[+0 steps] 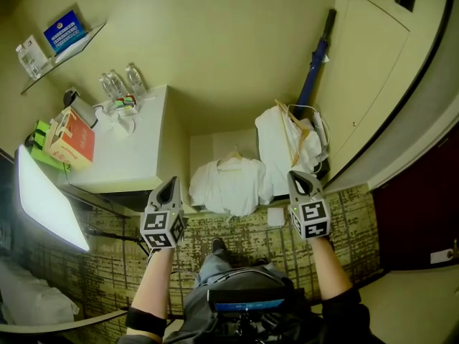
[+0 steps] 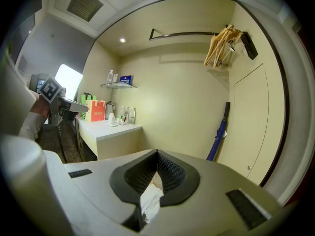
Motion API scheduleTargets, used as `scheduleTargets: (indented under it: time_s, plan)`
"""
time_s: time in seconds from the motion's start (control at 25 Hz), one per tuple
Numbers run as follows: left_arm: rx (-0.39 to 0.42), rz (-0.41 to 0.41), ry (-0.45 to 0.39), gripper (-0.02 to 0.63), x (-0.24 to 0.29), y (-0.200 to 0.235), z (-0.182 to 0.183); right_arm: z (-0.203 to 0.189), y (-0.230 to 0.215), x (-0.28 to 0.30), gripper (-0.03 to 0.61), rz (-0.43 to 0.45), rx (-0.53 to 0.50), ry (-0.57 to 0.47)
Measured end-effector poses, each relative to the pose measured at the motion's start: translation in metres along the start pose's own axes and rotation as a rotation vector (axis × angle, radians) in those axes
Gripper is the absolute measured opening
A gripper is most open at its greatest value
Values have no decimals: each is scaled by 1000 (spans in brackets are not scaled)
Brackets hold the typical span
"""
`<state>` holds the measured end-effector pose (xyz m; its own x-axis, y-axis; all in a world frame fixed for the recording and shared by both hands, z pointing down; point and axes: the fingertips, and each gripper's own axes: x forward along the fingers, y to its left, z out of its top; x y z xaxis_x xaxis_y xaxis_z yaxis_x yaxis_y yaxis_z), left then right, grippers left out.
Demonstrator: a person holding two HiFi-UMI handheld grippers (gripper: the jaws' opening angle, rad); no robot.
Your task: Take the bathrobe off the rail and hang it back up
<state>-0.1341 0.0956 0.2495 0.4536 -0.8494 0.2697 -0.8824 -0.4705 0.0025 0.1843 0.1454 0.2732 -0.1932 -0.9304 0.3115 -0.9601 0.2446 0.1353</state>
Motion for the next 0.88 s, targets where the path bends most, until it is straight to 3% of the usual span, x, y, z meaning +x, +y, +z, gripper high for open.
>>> scheduleTargets:
  time_s: [0.72,0.88]
  plan:
    - [4,0,45,3,22,17,-17,-18,13,30,21,8,22,53]
    - [13,-36,70,3,37,21,-24,-23,18,47,21,5,34,69]
